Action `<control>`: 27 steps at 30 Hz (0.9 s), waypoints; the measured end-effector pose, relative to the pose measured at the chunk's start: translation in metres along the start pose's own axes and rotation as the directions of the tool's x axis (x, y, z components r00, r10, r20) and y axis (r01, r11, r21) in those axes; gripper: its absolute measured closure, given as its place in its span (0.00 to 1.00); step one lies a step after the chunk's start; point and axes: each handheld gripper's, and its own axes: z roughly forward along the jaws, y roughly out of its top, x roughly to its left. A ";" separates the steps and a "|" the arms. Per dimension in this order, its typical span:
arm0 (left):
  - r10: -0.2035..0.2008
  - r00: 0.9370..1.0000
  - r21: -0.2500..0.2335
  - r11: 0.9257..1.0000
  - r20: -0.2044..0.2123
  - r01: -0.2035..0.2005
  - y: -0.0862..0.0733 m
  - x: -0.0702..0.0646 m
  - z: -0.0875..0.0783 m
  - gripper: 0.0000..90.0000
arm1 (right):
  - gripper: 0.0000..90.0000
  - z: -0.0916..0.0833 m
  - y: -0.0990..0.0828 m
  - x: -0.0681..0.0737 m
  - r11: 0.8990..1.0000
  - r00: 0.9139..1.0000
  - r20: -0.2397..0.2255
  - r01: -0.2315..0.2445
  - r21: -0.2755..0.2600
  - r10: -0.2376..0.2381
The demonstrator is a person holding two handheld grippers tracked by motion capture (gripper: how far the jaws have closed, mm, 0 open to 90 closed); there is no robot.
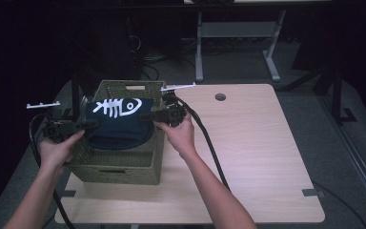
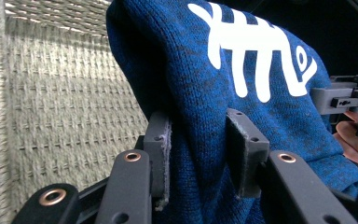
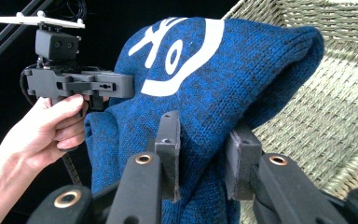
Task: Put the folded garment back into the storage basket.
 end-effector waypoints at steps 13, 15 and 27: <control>0.013 0.999 0.034 0.999 -0.051 -0.012 -0.002 0.008 0.004 0.71 | 0.77 0.016 -0.004 -0.003 1.000 0.999 0.033 0.004 0.024 -0.005; 0.018 0.998 0.043 0.999 -0.058 -0.016 -0.004 0.010 0.005 0.72 | 0.77 0.019 -0.006 -0.004 0.999 0.999 0.041 0.011 0.032 -0.012; 0.029 0.995 0.094 0.995 -0.100 -0.020 -0.010 0.017 0.012 0.72 | 0.76 0.032 -0.013 -0.009 0.996 0.994 0.101 0.024 0.087 -0.033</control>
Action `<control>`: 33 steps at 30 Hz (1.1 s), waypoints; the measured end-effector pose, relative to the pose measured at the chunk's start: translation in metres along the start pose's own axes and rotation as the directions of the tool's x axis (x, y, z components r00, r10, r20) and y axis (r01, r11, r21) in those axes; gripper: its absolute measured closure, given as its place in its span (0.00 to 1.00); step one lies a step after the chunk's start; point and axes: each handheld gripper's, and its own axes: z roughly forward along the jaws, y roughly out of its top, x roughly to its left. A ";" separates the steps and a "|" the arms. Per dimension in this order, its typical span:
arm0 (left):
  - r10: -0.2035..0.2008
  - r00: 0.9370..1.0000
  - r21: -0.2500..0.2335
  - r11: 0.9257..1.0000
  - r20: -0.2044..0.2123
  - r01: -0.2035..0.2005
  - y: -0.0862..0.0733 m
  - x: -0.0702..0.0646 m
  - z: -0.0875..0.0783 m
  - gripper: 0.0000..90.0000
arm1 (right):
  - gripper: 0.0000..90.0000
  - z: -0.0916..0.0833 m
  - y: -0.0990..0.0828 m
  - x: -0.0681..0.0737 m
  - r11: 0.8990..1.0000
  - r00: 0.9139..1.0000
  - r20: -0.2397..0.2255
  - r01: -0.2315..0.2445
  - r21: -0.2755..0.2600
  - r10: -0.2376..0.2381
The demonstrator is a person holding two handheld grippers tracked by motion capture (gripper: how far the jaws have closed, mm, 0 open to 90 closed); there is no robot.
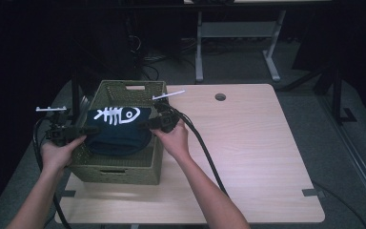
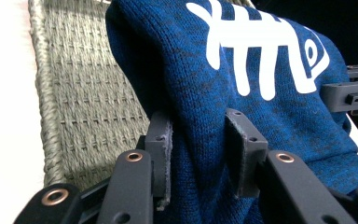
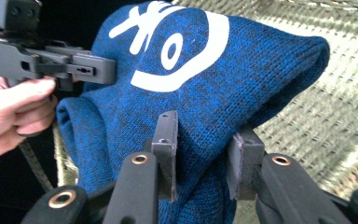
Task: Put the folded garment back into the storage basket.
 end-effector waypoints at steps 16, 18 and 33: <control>0.036 0.999 0.022 0.999 -0.033 -0.035 -0.001 -0.002 0.006 0.72 | 0.74 0.003 -0.003 0.002 0.999 0.997 0.075 0.032 0.037 -0.035; 0.060 0.994 0.024 0.998 -0.089 -0.058 0.000 -0.003 0.006 0.64 | 0.69 0.004 -0.002 0.003 0.998 0.994 0.095 0.043 0.044 -0.047; 0.080 0.993 -0.037 0.996 -0.089 -0.083 0.005 -0.011 0.002 0.57 | 0.57 -0.026 0.010 0.002 0.997 0.989 0.130 0.079 -0.010 -0.077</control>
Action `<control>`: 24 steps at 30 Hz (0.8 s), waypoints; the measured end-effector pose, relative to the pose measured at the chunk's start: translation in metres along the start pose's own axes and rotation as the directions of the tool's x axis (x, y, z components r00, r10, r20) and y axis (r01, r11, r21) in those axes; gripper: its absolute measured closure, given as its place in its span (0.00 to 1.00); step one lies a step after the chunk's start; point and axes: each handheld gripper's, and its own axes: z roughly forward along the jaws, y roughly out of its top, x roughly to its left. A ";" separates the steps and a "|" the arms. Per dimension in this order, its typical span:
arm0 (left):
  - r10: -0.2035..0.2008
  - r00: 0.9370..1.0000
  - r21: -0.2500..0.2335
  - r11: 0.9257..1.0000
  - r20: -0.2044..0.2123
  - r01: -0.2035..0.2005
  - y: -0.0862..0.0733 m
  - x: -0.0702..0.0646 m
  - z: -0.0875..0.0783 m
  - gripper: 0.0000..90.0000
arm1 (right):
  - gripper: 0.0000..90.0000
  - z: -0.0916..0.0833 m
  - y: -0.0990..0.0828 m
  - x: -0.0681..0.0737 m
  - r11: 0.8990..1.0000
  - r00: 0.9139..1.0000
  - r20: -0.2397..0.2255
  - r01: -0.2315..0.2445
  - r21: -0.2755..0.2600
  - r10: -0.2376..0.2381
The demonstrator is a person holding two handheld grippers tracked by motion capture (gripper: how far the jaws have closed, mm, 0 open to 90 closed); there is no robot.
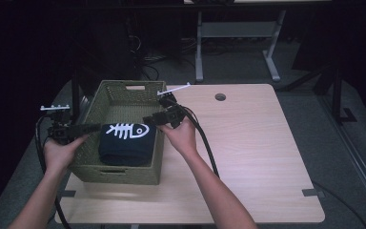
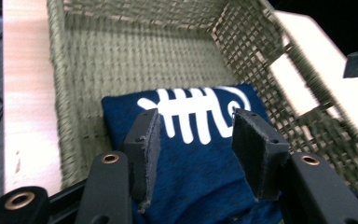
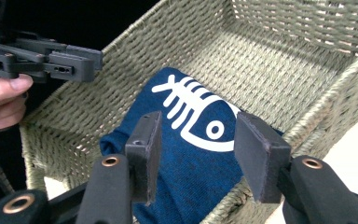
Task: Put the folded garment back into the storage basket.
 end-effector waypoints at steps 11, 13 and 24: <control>-0.014 0.996 -0.053 0.998 0.084 0.018 0.001 -0.014 -0.003 0.55 | 0.52 -0.024 -0.004 -0.011 0.999 0.994 -0.107 -0.035 -0.031 0.031; -0.012 0.995 -0.054 0.998 0.099 0.018 0.002 -0.017 -0.002 0.54 | 0.52 -0.028 -0.006 -0.014 0.998 0.993 -0.116 -0.043 -0.039 0.038; 0.009 0.993 -0.064 0.998 0.115 -0.001 0.005 -0.040 0.006 0.41 | 0.48 -0.053 -0.013 -0.032 0.996 0.987 -0.151 -0.064 -0.068 0.053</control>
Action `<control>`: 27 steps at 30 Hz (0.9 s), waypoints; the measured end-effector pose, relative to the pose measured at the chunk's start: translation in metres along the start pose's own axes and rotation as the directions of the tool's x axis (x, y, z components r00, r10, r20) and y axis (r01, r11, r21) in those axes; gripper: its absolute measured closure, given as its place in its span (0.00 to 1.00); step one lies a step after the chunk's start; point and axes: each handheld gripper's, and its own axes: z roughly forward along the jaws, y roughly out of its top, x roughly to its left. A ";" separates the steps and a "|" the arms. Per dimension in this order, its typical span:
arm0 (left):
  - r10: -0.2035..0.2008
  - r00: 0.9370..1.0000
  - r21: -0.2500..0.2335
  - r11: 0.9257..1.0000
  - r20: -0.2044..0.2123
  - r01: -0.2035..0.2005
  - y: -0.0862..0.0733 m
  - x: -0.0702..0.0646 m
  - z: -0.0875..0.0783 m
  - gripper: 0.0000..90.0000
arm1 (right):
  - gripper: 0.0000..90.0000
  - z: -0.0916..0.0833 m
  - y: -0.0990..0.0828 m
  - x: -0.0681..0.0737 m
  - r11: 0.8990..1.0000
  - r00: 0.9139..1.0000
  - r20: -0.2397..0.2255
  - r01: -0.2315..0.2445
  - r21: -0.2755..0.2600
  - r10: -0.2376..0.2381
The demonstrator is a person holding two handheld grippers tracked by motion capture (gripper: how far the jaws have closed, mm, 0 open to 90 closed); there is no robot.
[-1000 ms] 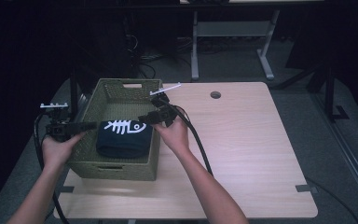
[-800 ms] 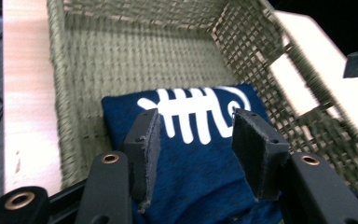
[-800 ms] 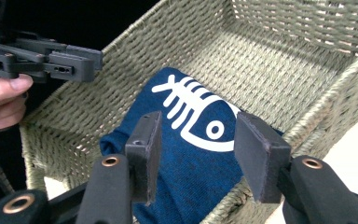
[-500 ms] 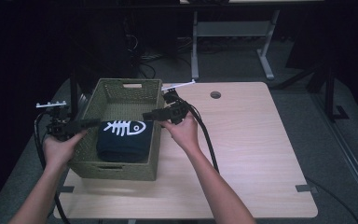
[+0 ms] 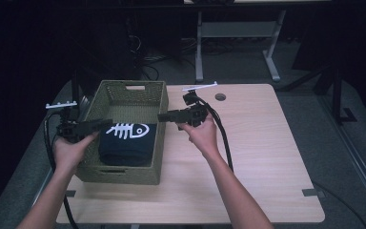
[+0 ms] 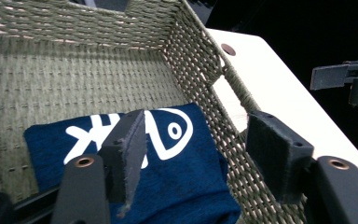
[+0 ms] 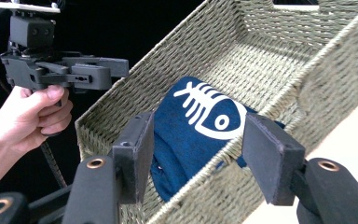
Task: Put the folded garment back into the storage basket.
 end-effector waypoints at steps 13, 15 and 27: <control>0.008 1.000 0.008 1.000 0.024 -0.008 0.000 -0.023 0.016 0.36 | 0.46 -0.038 -0.012 -0.019 1.000 1.000 0.005 -0.003 -0.031 0.003; 0.009 1.000 0.010 1.000 0.026 -0.009 0.000 -0.027 0.019 0.36 | 0.46 -0.043 -0.014 -0.022 0.999 1.000 0.004 -0.011 -0.034 0.011; 0.035 0.998 0.022 0.999 0.055 -0.036 0.000 -0.055 0.039 0.33 | 0.45 -0.074 -0.029 -0.039 0.998 0.999 0.023 -0.028 -0.054 0.030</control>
